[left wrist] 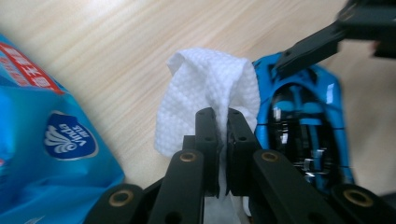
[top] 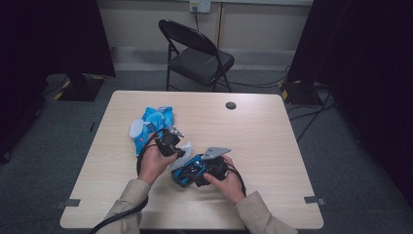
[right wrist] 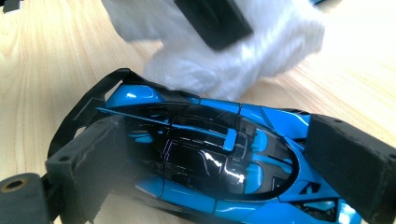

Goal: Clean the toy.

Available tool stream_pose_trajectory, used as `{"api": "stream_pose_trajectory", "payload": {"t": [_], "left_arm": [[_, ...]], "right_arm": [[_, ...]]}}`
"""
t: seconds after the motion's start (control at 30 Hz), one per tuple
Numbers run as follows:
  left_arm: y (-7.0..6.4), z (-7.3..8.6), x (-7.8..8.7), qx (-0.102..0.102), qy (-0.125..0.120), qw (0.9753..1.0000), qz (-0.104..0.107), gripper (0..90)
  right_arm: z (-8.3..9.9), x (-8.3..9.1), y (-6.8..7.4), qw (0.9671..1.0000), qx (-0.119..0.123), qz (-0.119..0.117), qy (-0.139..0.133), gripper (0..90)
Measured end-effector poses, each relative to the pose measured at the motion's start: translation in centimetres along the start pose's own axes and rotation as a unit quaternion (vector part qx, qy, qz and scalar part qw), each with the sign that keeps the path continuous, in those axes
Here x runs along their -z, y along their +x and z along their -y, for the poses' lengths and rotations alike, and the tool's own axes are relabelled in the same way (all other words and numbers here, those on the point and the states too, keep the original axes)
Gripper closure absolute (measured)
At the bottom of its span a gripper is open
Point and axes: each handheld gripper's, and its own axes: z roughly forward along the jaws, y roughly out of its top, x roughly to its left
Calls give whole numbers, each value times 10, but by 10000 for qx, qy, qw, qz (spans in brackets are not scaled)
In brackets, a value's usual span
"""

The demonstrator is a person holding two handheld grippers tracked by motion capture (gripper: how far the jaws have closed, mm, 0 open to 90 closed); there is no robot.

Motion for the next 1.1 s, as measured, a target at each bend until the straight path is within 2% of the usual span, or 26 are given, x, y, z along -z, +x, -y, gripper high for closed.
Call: {"api": "stream_pose_trajectory", "payload": {"t": [0.13, 0.27, 0.3, 0.43, 0.57, 0.67, 0.7, 0.8, 0.9, 0.97, 1.07, 1.1], "left_arm": [[-2, -2, 12, 49, -145, 9997, 206, 860], [-7, -3, 6, -40, -17, 9996, 277, 857], [-8, -3, -6, -102, 176, 9995, 261, 856], [-10, -1, -24, -170, 372, 9991, 147, 854], [-10, -1, -38, -184, 372, 9991, -53, 851], [-10, -2, -42, -233, 470, 9985, -149, 848], [-10, -4, -49, -260, 513, 9981, -214, 844], [-11, -5, -54, -244, 406, 9984, -302, 843], [-11, -9, -62, -68, 135, 9994, -318, 836], [-11, -11, -64, -89, 129, 9993, -353, 832], [-11, -14, -67, -56, 191, 9994, -277, 847], [-11, -16, -67, -198, 270, 9990, -303, 851]], "right_arm": [[0, 0, 0, 10000, 1, 1, 0, 58], [0, 0, 0, 10000, 3, 1, 0, 58], [0, 0, 0, 10000, 4, 1, 1, 58], [0, 0, 0, 10000, 6, -1, 1, 58], [0, 0, 0, 10000, -6, -3, -6, 58], [0, 0, 0, 10000, -8, -3, -6, 57], [0, 0, 0, 10000, -4, -4, -4, 57], [0, 0, -1, 10000, -7, -6, 0, 57], [0, 0, -1, 10000, -5, 0, -3, 57], [0, 0, -1, 10000, -7, 0, -4, 57], [0, 0, -1, 10000, -16, 3, -3, 57], [0, 0, -1, 10000, -16, -1, -6, 57]]}}
